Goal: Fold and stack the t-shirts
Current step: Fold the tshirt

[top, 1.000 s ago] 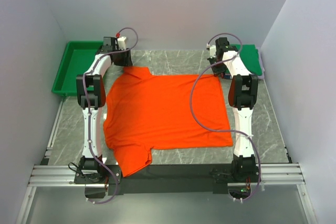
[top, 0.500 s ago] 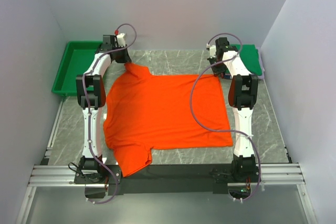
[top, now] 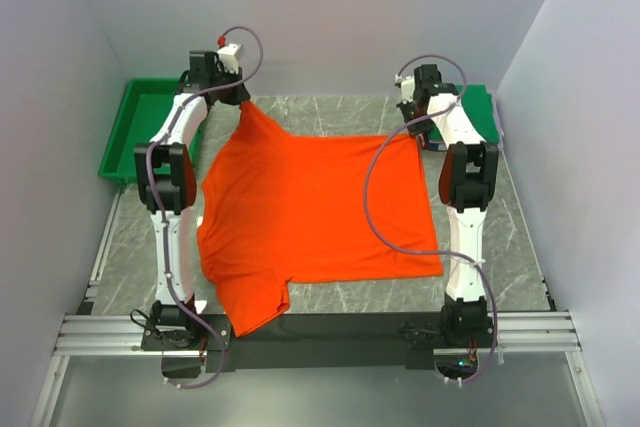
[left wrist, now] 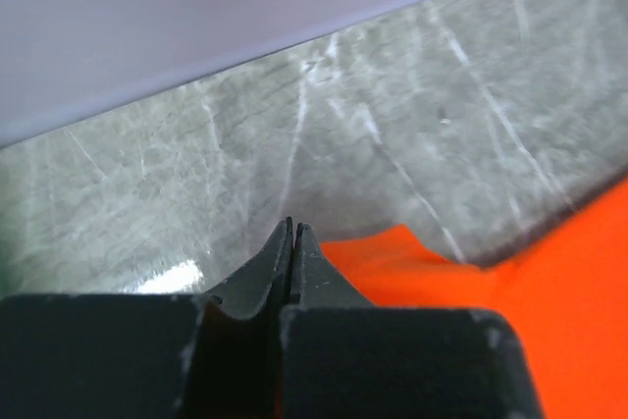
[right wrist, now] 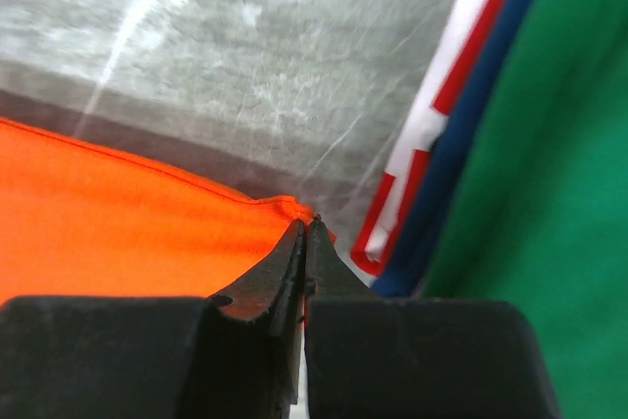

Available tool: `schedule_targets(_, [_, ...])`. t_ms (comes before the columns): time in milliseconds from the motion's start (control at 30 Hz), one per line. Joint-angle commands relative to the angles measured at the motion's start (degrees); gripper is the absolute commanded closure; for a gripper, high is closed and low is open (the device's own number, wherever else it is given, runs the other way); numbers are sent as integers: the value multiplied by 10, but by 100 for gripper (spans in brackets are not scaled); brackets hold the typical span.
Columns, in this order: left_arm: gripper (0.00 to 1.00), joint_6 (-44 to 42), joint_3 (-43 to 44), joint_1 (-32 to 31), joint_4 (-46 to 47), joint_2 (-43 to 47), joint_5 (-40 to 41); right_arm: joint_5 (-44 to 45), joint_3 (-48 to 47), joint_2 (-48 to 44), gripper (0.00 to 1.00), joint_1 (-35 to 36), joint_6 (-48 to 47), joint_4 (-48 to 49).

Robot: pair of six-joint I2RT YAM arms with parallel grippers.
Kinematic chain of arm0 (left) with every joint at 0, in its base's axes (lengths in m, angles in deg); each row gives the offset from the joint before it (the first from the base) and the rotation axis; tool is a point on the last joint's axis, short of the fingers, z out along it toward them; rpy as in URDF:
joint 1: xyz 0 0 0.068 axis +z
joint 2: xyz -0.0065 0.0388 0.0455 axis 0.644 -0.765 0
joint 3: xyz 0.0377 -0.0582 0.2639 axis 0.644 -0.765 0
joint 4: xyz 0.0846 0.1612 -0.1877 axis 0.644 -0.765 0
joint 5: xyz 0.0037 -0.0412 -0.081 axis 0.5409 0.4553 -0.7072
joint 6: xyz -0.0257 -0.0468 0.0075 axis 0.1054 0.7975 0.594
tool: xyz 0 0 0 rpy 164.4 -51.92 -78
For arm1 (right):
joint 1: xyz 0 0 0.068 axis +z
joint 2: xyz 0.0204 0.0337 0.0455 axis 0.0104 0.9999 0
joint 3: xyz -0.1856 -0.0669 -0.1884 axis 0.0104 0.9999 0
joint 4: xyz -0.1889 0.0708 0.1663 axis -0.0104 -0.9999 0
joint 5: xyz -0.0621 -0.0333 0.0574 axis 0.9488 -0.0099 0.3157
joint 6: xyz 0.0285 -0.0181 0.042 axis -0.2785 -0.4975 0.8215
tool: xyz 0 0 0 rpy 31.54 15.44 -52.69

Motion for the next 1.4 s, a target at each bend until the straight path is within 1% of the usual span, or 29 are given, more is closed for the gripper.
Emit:
schedule_targets(0, [100, -50, -43, -9, 27, 94, 7, -3, 1, -67, 100, -2, -23, 26])
schedule_targets(33, [100, -52, -66, -9, 26, 113, 11, -10, 2, -69, 100, -2, -29, 19])
schedule_targets(133, [100, -61, -100, -9, 21, 148, 16, -22, 15, -77, 100, -2, -37, 16])
schedule_targets(300, [100, -70, -206, -9, 16, 222, 12, -53, 43, -108, 100, -3, -57, 10])
schedule_targets(400, [100, -69, -273, -9, 3, 278, 10, -63, 80, -137, 100, -3, -71, 20])
schedule_targets(433, [100, -68, -292, -9, 5, 311, 12, -66, 102, -145, 100, -6, -75, 23])
schedule_targets(467, [100, -67, -332, -9, 7, 327, 14, -68, 114, -160, 100, -7, -80, 28])
schedule_targets(533, [100, -64, -373, -9, 8, 377, 16, -79, 143, -175, 100, -8, -88, 34])
schedule_targets(567, [100, -66, -411, -10, 9, 394, 16, -82, 152, -187, 100, -9, -92, 33])
schedule_targets(667, [100, -68, -475, -14, 8, 451, 19, -92, 188, -206, 100, -13, -109, 35])
schedule_targets(733, [100, -64, -497, -16, -4, 480, 24, -95, 212, -214, 100, -16, -121, 36])
schedule_targets(933, [100, -76, -591, -24, -45, 548, 13, -96, 284, -243, 100, -22, -166, 43])
schedule_targets(1033, [100, -82, -637, -40, -59, 571, 18, -90, 313, -249, 100, -22, -189, 45])
schedule_targets(1167, [100, -92, -697, -72, -60, 576, 39, -85, 321, -232, 100, -22, -204, 25])
schedule_targets(1200, [100, -101, -703, -77, -64, 574, 52, -83, 323, -231, 100, -22, -214, 20])
schedule_targets(1267, [100, -111, -707, -81, -83, 555, 52, -81, 328, -232, 100, -20, -223, 14])
schedule_targets(1300, [98, -129, -705, -81, -94, 548, 50, -82, 328, -233, 91, -22, -236, -4])
schedule_targets(1367, [84, -149, -677, -78, -135, 518, 36, -83, 329, -241, 74, -22, -254, -21])
